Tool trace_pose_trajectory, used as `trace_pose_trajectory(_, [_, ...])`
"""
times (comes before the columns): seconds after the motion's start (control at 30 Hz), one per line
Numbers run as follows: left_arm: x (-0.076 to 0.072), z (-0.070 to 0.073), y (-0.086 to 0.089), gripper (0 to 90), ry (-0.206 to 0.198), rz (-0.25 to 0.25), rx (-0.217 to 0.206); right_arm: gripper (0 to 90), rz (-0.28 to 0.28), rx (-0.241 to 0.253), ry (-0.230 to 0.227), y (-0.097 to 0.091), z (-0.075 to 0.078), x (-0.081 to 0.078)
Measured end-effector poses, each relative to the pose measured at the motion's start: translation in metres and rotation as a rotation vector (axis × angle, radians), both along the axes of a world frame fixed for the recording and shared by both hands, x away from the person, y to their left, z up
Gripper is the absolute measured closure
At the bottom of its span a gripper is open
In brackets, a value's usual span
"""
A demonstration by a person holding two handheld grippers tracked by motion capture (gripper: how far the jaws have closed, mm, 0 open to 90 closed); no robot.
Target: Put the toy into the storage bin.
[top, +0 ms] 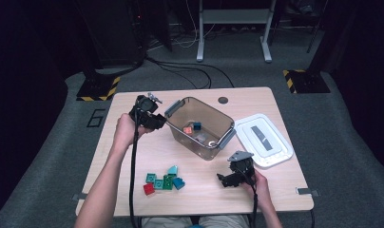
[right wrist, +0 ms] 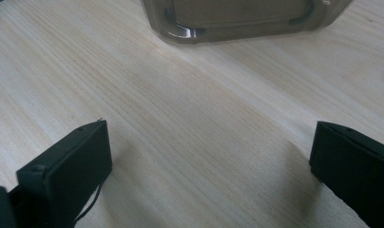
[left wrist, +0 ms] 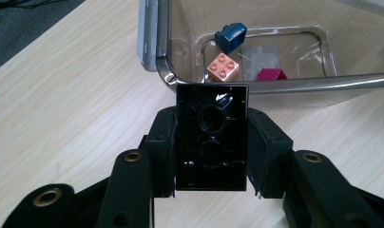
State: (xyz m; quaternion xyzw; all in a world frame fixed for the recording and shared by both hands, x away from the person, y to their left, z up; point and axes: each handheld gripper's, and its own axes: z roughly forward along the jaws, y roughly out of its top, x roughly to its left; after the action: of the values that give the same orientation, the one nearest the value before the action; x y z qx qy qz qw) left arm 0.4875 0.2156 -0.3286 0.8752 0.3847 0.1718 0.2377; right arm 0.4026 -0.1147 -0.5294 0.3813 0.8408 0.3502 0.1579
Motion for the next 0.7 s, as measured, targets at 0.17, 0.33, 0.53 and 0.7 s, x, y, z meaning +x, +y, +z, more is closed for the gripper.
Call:
trace_pose_trajectory(0.17, [0.004,0.005,-0.008,59.0,-0.017,-0.005,0.001,0.0,0.0,0.0,0.0,0.0,0.0,0.0])
trace_pose_trajectory(0.33, [0.012,0.007,-0.018,59.0,-0.025,-0.01,0.004,0.0,0.0,0.0,0.0,0.0,0.0,0.0])
trace_pose_trajectory(0.53, [0.02,0.008,-0.029,59.0,-0.024,-0.021,0.007,0.0,-0.001,0.0,0.0,0.0,0.0,0.0])
trace_pose_trajectory(0.7, [0.027,0.007,-0.036,59.0,-0.026,-0.025,-0.006,0.0,0.0,0.0,0.001,0.0,0.0,0.0])
